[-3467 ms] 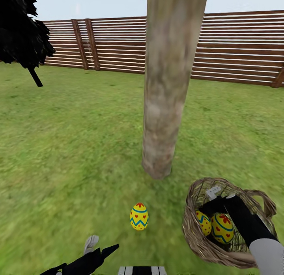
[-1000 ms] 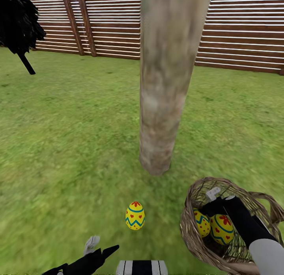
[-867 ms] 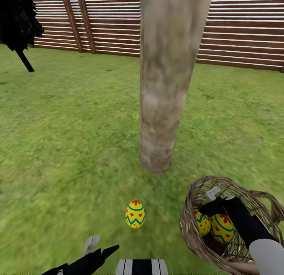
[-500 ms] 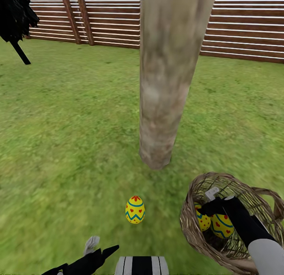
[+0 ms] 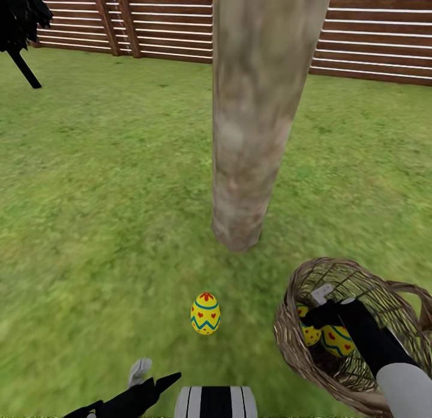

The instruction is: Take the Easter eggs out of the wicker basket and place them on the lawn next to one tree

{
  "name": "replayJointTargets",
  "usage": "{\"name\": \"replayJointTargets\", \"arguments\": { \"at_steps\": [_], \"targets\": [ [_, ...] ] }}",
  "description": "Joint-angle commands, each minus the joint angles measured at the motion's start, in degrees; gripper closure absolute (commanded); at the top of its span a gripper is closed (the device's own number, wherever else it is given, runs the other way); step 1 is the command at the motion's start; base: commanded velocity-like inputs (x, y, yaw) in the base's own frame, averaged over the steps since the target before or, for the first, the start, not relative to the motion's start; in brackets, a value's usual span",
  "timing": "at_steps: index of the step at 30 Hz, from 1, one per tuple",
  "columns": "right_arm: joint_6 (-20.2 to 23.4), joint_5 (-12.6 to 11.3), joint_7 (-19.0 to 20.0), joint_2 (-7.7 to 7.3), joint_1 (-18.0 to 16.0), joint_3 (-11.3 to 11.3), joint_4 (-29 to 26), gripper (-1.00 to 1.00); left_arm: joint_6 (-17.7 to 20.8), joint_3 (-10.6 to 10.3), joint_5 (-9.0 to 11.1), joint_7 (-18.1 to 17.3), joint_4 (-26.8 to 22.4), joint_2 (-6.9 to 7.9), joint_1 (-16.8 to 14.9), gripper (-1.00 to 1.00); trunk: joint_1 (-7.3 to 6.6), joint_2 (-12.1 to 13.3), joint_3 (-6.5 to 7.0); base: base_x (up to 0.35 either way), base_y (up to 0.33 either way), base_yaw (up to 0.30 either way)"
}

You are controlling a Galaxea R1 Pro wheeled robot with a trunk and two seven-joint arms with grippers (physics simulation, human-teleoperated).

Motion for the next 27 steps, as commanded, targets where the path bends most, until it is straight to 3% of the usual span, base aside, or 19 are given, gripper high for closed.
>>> {"name": "replayJointTargets", "arguments": {
  "at_steps": [1,19,27],
  "targets": [
    [0.09,0.6,0.56,0.07,-0.02,-0.16,-0.09,-1.0,0.43,0.04,0.33,-0.05,-0.01,0.0,-0.02,-1.0,0.01,-0.03,-0.27,0.0,0.0,0.0],
    [0.08,0.6,0.63,0.14,-0.02,-0.13,-0.09,-1.0,0.43,0.04,0.33,-0.05,0.0,-0.06,-0.02,-1.0,0.48,-0.27,-4.25,0.0,0.0,0.0],
    [0.08,0.6,0.64,0.14,-0.02,-0.1,-0.09,-1.0,0.43,0.04,0.33,-0.05,0.0,-0.04,-0.02,-1.0,0.48,-0.27,-4.25,0.0,0.0,0.0]
  ]
}}
